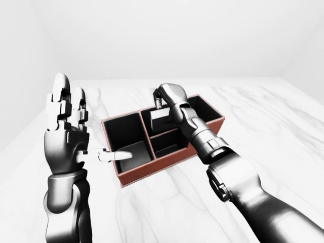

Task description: Pick up the book and place it in the front compartment of the caddy.

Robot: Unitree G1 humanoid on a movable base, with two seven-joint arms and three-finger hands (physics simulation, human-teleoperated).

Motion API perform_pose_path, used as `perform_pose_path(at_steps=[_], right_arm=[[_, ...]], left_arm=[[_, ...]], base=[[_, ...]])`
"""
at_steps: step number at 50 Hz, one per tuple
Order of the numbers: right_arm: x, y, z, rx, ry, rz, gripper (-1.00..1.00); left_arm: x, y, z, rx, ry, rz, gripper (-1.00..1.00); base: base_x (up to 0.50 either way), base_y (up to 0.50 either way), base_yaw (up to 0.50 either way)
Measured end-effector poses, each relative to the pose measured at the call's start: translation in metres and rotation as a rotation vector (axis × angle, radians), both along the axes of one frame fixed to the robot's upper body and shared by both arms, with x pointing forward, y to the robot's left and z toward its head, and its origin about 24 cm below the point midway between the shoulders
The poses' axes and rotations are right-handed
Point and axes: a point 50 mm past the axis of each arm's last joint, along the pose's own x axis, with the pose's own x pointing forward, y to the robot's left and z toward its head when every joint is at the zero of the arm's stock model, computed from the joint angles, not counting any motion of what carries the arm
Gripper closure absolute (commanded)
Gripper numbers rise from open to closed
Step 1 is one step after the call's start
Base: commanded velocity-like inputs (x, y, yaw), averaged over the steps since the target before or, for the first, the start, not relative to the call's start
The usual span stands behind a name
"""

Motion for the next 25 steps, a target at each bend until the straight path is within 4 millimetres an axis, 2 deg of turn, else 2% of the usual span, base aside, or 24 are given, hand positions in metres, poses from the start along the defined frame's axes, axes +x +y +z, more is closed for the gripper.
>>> perform_pose_path(at_steps=[25], right_arm=[[-0.0020,0.0085,0.0025,0.008,-0.033,0.003,1.00]], left_arm=[[-0.0006,-0.0010,0.0001,0.000,-0.001,-0.005,-1.00]], base=[[0.00,0.00,0.00]])
